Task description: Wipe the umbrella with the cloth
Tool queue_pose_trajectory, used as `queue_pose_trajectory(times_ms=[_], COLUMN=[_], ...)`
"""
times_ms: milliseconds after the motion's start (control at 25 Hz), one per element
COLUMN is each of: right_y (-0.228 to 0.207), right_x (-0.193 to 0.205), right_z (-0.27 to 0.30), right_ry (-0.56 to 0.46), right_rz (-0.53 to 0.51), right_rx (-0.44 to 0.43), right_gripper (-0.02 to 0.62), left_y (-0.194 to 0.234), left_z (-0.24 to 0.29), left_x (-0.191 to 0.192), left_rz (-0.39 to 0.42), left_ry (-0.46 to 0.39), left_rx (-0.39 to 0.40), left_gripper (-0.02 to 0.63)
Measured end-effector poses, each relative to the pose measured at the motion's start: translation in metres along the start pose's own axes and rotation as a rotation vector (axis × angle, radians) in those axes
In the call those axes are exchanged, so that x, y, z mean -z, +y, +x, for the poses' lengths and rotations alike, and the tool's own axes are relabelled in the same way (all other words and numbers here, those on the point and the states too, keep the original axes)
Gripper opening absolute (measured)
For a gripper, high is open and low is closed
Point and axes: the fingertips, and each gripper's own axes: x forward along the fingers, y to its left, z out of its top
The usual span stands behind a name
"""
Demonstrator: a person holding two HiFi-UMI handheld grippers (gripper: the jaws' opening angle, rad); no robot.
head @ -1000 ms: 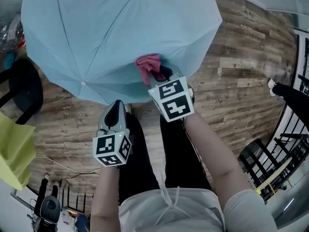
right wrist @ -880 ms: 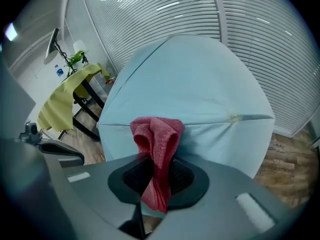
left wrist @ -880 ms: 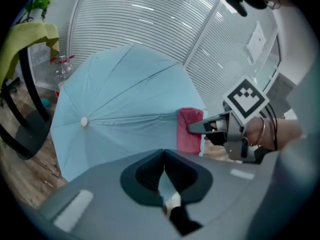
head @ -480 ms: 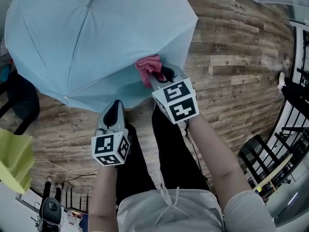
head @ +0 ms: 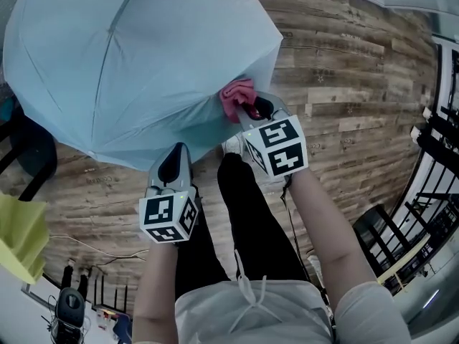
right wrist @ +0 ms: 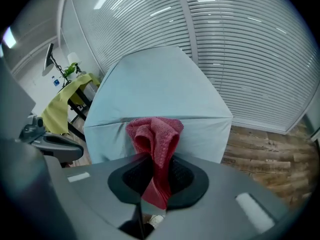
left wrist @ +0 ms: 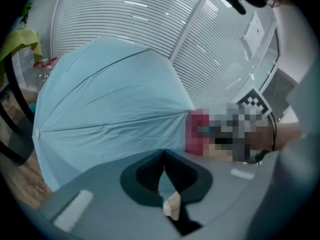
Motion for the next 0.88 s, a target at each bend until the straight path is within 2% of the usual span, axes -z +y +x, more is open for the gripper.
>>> queue_pose_trajectory(times_ms=[200, 400, 880], right_y=[-0.031, -0.065, -0.143], right_x=[0.0, 0.007, 0.011], right_z=[0.008, 0.02, 0.025], right_ry=[0.016, 0.038, 0.069], right_rz=[0.056, 0.059, 0.068], right_rx=[0.032, 0.073, 0.262], right_gripper=[0.061, 0.061, 0.06], left_y=[-0.004, -0.007, -0.022], left_z=[0.011, 0.023, 0.047], left_x=[-0.004, 0.004, 0.012], left_rz=[0.004, 0.0, -0.016], left_ry=[0.01, 0.035, 0.053], left_rx=[-0.013, -0.029, -0.04], left_gripper=[0.008, 0.008, 0.008])
